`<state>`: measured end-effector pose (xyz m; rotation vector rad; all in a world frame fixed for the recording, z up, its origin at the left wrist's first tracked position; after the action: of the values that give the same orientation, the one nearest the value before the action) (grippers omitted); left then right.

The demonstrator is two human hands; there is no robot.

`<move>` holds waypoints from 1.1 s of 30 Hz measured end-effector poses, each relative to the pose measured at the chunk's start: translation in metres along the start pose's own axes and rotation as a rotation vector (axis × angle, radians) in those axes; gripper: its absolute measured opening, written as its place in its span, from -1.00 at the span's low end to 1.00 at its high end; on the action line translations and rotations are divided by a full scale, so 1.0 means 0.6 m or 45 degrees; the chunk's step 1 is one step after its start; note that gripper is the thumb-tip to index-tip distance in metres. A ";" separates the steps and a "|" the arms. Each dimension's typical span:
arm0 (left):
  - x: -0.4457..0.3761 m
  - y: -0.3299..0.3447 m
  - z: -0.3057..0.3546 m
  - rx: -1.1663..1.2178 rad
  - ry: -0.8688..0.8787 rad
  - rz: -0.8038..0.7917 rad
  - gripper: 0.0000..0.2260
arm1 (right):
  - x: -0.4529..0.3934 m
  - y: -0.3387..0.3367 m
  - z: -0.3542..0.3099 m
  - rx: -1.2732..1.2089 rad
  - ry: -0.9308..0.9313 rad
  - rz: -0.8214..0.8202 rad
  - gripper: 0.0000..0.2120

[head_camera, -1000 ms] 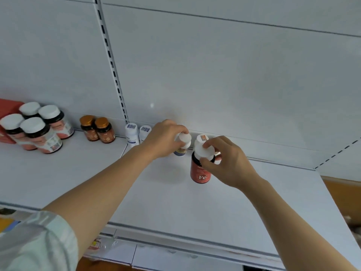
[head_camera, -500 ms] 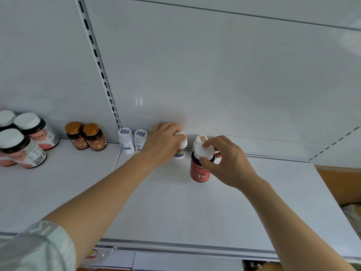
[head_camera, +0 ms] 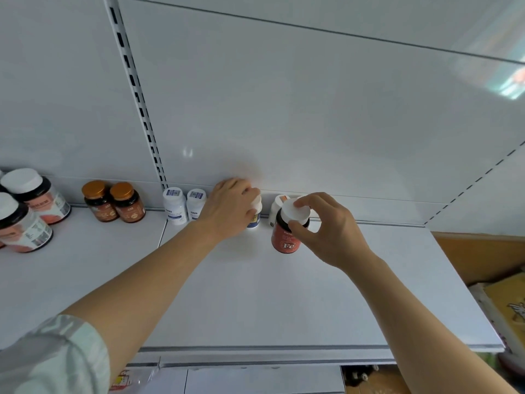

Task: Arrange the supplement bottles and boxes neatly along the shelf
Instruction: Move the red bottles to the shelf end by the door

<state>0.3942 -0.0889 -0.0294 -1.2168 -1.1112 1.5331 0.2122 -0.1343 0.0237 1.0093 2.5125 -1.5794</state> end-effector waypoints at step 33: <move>0.584 -0.282 -0.211 -0.231 -0.894 0.161 -0.51 | -0.009 0.208 -0.510 -0.247 -0.652 -0.122 -0.70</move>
<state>0.4814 0.3041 0.0427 -0.8815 -1.6726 2.0709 0.3791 0.1463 0.0754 0.4000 2.3135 -1.3580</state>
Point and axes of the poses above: each hand's wrist, its own x-axis away from the middle knuckle, its own y-axis out of the palm, z = x × y, the point moved 9 cm from there along -x, towards the middle knuckle, and after that the axes turned 9 degrees about -z, right-handed, at the moved point
